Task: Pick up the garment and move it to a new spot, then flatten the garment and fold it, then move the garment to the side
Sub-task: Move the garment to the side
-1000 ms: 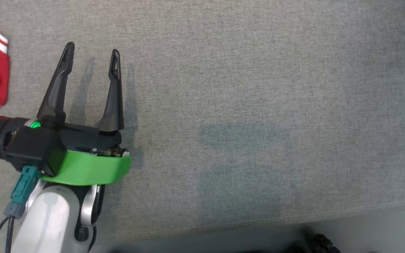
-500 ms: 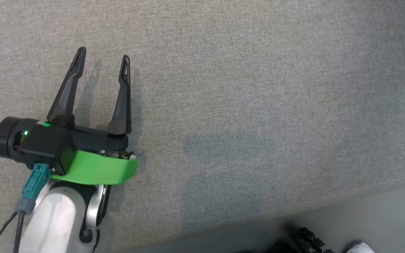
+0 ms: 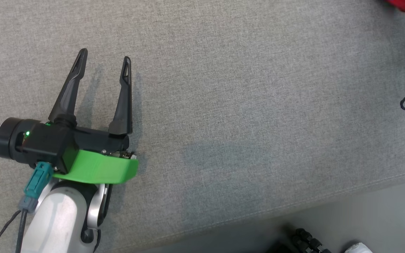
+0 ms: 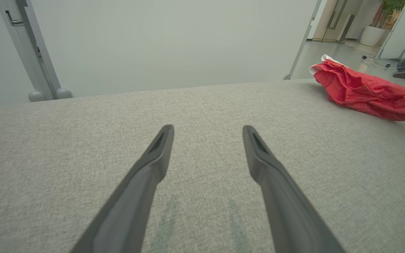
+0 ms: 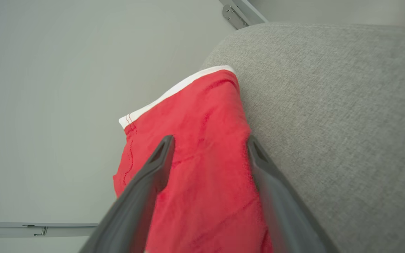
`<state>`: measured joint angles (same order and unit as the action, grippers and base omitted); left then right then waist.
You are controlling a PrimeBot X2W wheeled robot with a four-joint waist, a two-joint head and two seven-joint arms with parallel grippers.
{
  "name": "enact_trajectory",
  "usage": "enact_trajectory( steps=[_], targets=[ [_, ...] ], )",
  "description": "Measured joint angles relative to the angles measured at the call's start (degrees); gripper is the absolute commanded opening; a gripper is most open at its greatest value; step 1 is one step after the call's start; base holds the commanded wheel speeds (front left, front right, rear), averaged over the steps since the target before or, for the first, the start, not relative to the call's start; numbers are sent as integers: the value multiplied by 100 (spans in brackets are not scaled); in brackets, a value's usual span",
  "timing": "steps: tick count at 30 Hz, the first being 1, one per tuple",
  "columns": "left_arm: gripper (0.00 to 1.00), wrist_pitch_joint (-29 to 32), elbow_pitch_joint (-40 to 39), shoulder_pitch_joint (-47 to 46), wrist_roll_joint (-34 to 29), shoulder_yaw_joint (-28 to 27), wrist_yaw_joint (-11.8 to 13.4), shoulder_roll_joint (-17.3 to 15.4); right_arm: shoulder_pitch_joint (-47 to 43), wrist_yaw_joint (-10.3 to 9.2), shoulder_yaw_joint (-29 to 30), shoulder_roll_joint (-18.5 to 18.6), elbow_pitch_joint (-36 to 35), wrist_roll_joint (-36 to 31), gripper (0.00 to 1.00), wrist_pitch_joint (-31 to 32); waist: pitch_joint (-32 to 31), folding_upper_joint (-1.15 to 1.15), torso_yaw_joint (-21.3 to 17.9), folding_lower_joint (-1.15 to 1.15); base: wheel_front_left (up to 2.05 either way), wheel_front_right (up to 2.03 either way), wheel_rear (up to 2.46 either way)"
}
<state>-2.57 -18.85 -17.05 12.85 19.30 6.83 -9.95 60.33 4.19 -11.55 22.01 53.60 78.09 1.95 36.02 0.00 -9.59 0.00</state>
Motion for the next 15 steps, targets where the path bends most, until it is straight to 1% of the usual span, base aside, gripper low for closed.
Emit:
enact_trajectory(
  steps=[11, 15],
  targets=[
    [100, 1, 87, 1, 0, -23, 0, -1, -279, 60, -186, -42, 244, -204, 100, -189, -118, 0, -43, 0, 0, 0, 0],
    [100, -1, 168, 7, 4, -44, 0, 0, -371, 85, -264, 3, 297, -366, 100, -298, -207, 0, -82, 0, 0, 0, 0]
  ],
)
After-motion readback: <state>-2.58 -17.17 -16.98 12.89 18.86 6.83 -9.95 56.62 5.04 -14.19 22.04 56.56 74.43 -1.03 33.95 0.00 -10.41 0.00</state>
